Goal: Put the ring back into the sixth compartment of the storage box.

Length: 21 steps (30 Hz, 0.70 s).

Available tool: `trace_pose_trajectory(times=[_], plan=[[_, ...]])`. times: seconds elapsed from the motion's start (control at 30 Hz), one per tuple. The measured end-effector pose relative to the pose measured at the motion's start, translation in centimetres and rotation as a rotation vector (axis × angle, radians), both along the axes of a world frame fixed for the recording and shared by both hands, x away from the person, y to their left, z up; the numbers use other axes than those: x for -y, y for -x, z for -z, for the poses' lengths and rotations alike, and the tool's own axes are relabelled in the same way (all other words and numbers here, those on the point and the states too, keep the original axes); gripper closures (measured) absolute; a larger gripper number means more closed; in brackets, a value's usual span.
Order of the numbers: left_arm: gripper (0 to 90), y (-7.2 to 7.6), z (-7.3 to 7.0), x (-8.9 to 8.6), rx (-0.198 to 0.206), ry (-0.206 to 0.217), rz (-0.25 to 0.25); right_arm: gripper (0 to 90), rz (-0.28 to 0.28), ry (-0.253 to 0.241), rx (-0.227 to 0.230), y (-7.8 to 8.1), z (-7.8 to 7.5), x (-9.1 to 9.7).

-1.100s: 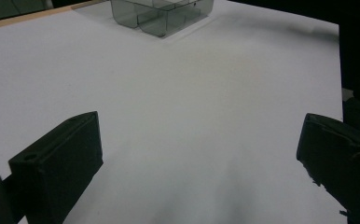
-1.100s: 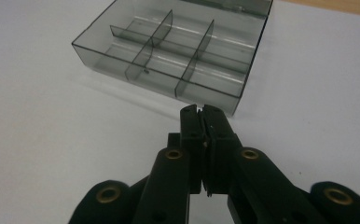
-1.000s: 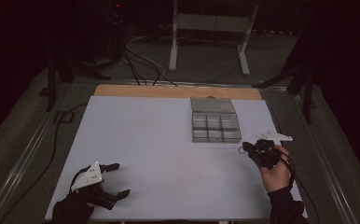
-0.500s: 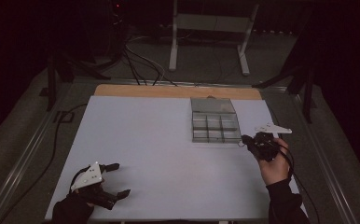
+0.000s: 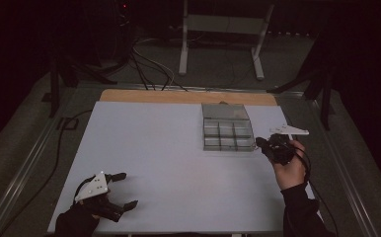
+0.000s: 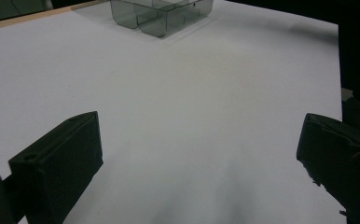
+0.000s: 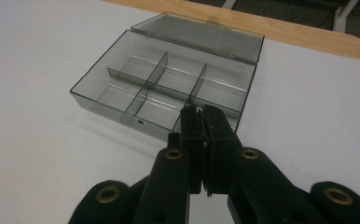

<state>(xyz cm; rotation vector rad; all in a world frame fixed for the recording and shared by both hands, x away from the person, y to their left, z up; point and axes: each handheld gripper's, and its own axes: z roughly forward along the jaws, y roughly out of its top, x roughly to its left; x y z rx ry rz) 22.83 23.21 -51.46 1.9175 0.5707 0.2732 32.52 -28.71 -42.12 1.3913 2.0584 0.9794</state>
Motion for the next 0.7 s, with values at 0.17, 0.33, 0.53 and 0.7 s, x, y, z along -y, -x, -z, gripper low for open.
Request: trace_pose_trajectory(times=[0.17,0.33,0.53,0.7], plan=[[1.0,0.0,0.0,0.0,0.0,0.002,-0.001,87.6,-0.001,-0.003,0.004,-0.4,-0.3,-0.1],[1.0,0.0,0.0,0.0,0.001,0.003,0.002,87.6,0.001,-0.004,0.009,-0.9,-0.5,-0.3],[1.0,0.0,0.0,0.0,0.0,0.001,0.002,87.6,0.005,-0.024,0.01,-1.5,-0.6,-0.4],[1.0,0.0,0.0,0.0,-0.001,0.002,0.004,87.6,0.006,-0.024,0.009,-2.0,-0.6,-0.6]])
